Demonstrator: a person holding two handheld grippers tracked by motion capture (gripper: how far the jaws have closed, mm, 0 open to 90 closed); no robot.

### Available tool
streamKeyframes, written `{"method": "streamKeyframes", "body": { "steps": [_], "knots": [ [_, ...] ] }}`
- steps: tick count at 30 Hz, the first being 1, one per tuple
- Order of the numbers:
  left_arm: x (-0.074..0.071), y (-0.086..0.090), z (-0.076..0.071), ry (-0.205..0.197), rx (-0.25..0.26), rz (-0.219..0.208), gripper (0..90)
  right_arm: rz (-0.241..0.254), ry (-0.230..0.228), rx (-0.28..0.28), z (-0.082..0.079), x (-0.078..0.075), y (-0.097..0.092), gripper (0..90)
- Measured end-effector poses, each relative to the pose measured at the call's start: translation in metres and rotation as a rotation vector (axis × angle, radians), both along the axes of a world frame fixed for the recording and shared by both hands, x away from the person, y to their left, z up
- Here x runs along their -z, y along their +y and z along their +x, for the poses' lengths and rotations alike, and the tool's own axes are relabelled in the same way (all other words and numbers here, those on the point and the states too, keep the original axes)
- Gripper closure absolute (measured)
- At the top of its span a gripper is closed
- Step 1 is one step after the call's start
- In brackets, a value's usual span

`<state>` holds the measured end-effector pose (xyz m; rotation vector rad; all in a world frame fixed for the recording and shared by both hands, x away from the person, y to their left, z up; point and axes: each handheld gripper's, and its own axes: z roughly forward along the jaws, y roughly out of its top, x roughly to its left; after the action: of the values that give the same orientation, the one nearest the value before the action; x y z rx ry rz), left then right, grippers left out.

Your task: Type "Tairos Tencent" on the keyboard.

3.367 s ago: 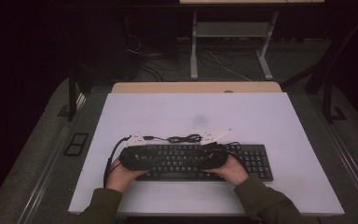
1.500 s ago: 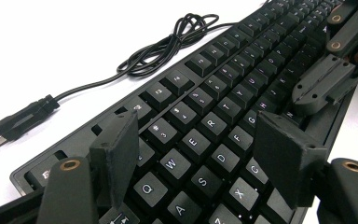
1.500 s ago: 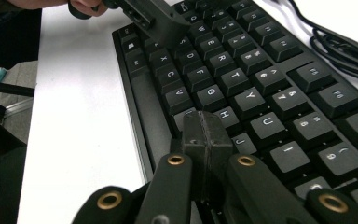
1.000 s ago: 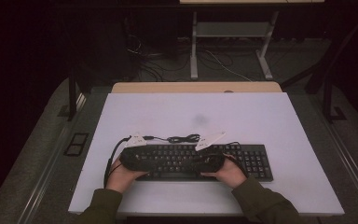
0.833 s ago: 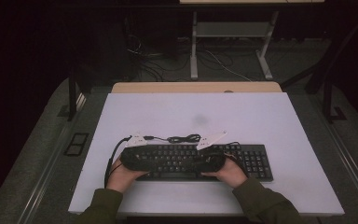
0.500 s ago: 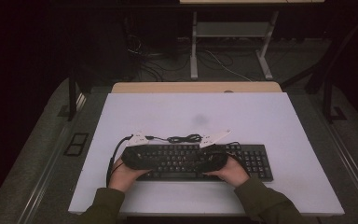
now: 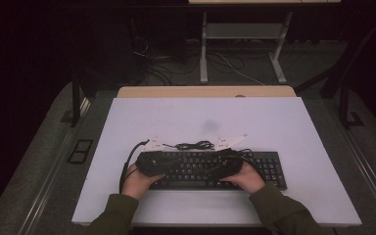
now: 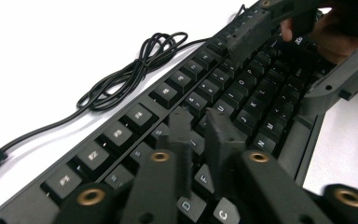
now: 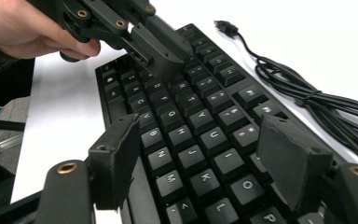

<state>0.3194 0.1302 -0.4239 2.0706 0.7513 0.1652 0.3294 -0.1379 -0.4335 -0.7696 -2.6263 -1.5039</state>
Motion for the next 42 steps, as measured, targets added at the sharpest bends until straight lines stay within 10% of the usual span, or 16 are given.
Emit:
{"method": "streamKeyframes", "body": {
  "steps": [42],
  "knots": [
    [0.009,-0.016,0.007,0.042,0.028,0.053,88.0,0.051,-0.006,0.026,0.008,-0.008,-0.011,26.7]
  ]
}}
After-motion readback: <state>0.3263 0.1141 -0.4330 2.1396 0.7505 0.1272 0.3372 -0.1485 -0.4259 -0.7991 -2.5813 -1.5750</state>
